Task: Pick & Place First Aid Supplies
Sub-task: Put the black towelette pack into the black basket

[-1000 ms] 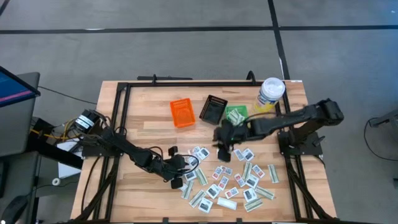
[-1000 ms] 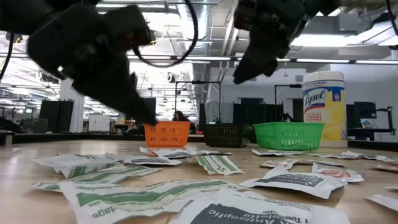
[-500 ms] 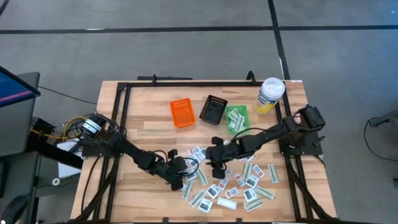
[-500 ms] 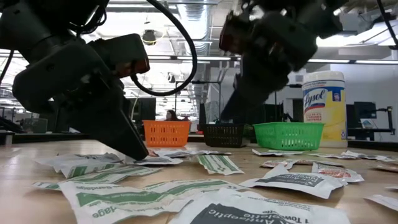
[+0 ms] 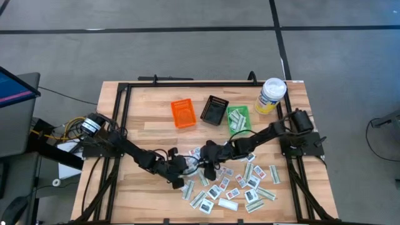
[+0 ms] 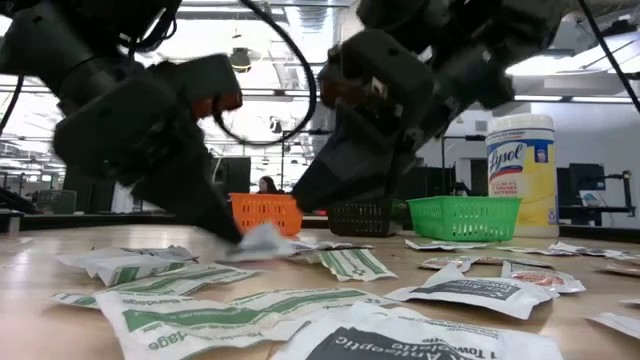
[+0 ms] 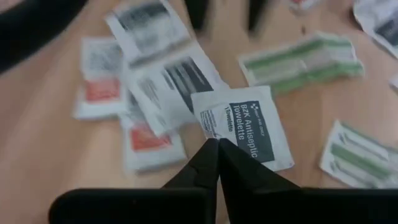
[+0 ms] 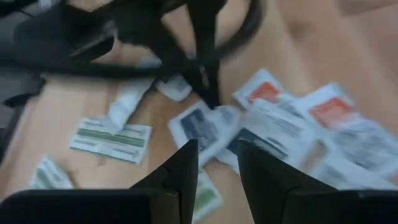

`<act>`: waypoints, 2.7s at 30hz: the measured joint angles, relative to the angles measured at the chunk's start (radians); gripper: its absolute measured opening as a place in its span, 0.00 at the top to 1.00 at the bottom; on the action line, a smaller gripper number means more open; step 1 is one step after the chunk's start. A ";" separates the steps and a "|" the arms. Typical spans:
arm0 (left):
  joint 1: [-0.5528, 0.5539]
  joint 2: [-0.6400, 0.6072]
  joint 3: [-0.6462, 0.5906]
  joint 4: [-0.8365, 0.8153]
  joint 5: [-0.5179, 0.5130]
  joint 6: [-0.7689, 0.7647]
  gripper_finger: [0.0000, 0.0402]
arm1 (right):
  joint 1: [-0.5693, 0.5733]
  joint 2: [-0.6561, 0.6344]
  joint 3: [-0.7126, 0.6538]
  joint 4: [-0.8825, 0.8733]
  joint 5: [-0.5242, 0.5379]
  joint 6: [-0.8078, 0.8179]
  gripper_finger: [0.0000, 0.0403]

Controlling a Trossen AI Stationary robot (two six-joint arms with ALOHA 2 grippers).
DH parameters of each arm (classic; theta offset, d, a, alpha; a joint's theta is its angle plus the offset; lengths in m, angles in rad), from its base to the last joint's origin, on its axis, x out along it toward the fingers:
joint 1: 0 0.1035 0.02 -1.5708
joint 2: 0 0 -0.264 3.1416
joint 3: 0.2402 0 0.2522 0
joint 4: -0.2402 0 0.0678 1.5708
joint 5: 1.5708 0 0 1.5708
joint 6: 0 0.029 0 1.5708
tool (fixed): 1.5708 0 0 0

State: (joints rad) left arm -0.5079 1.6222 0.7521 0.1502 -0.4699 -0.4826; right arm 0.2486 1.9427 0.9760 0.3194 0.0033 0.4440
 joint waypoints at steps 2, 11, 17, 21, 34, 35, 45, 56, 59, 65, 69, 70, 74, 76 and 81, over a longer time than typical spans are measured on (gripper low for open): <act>-0.001 -0.023 0.001 0.013 -0.025 0.022 0.98 | -0.007 0.025 0.000 0.057 -0.065 0.003 0.73; -0.001 -0.052 0.002 0.024 -0.081 0.059 0.98 | -0.040 0.044 0.000 0.110 -0.086 0.037 0.73; -0.006 -0.052 0.002 0.029 -0.083 0.060 0.98 | -0.040 0.044 0.001 0.099 -0.086 0.052 0.73; -0.020 -0.053 0.003 0.032 -0.084 0.059 0.98 | -0.040 0.044 0.002 0.063 -0.085 0.028 0.73; -0.019 -0.054 0.004 0.033 -0.160 0.063 0.99 | -0.040 0.037 0.001 0.079 -0.159 0.017 0.73; -0.014 -0.054 0.004 0.032 -0.160 0.066 0.98 | -0.040 0.037 0.001 0.081 -0.157 0.017 0.73; 0.011 -0.054 0.004 0.036 -0.169 0.068 0.98 | -0.062 0.041 0.001 0.077 -0.087 -0.017 0.87; 0.011 -0.055 0.004 0.045 -0.170 0.105 0.97 | -0.088 0.019 0.002 0.015 -0.087 -0.037 0.99; 0.012 -0.055 0.004 0.046 -0.173 0.105 0.93 | -0.111 -0.025 0.001 -0.061 -0.074 -0.039 0.98; 0.012 -0.055 0.005 0.042 -0.161 0.105 0.84 | -0.201 -0.206 0.001 -0.290 0.148 -0.136 0.99; 0.012 -0.055 0.005 0.042 -0.150 0.105 0.81 | -0.292 -0.330 0.003 -0.387 0.345 -0.233 0.99; 0.012 -0.055 0.005 0.042 -0.150 0.105 0.80 | -0.323 -0.351 0.003 -0.408 0.379 -0.253 0.99; 0.012 -0.055 0.005 0.042 -0.150 0.105 0.80 | -0.457 -0.378 0.002 -0.465 0.369 -0.231 0.99; 0.012 -0.055 0.005 0.042 -0.150 0.105 0.80 | -0.516 -0.367 0.002 -0.485 0.306 -0.211 0.98; 0.012 -0.055 0.004 0.041 -0.150 0.105 0.80 | -0.592 -0.266 0.000 -0.495 0.116 -0.205 0.93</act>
State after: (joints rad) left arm -0.4961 1.5673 0.7564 0.1913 -0.6197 -0.3779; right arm -0.3435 1.6764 0.9760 -0.1757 0.1196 0.2392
